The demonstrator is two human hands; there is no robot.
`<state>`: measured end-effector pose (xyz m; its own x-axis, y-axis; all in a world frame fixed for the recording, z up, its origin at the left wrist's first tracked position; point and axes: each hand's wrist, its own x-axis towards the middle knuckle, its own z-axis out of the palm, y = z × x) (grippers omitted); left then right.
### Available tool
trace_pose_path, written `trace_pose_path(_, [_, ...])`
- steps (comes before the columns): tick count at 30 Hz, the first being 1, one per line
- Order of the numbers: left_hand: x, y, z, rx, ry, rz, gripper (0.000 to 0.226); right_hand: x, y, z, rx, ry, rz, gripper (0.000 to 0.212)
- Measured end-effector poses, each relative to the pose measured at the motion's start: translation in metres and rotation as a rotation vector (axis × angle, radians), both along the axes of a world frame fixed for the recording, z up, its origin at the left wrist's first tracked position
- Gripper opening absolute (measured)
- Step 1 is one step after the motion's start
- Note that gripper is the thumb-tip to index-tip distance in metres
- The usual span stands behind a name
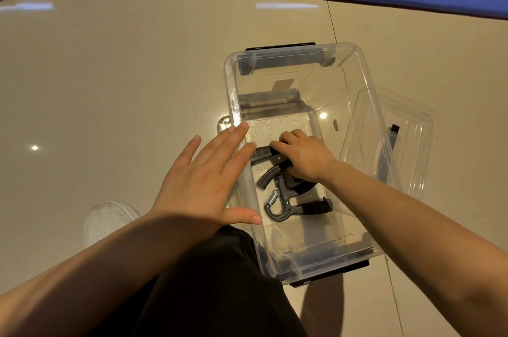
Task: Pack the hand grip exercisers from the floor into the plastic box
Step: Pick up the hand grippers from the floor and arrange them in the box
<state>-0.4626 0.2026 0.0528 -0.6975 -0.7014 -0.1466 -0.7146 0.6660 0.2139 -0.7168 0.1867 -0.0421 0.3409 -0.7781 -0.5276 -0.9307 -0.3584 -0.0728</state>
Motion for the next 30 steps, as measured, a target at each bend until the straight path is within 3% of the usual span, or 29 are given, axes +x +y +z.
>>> trace_pose_path(8, [0.001,0.001,-0.002,-0.01,0.007,-0.009,0.1,0.001,0.014,-0.009,0.03,-0.029,-0.044,0.073])
trace_pose_path(11, [0.004,0.001,-0.001,-0.003,0.027,-0.024,0.099,0.005,0.02,-0.006,0.014,-0.07,-0.168,0.067])
trace_pose_path(14, [0.015,-0.003,0.007,-0.005,0.044,-0.098,0.092,0.015,0.032,0.013,-0.067,-0.236,-0.382,0.055])
trace_pose_path(18, [0.067,-0.01,0.045,0.018,-0.02,-0.222,0.071,0.032,0.063,0.089,0.098,-0.66,-0.819,0.032])
trace_pose_path(21, [0.105,-0.006,0.099,0.012,-0.085,-0.134,0.057,0.037,0.106,0.144,0.11,-0.764,-0.824,0.02])
trace_pose_path(24, [0.118,0.005,0.169,-0.131,-0.102,-0.077,0.045,0.044,0.136,0.178,0.089,-0.822,-0.837,0.012])
trace_pose_path(27, [0.111,0.032,0.24,-0.218,0.013,0.082,0.041,0.064,0.147,0.212,-0.01,-0.936,-0.875,0.006])
trace_pose_path(30, [0.105,0.08,0.272,-0.14,0.159,0.371,0.042,0.099,0.151,0.248,-0.078,-1.054,-0.814,0.007])
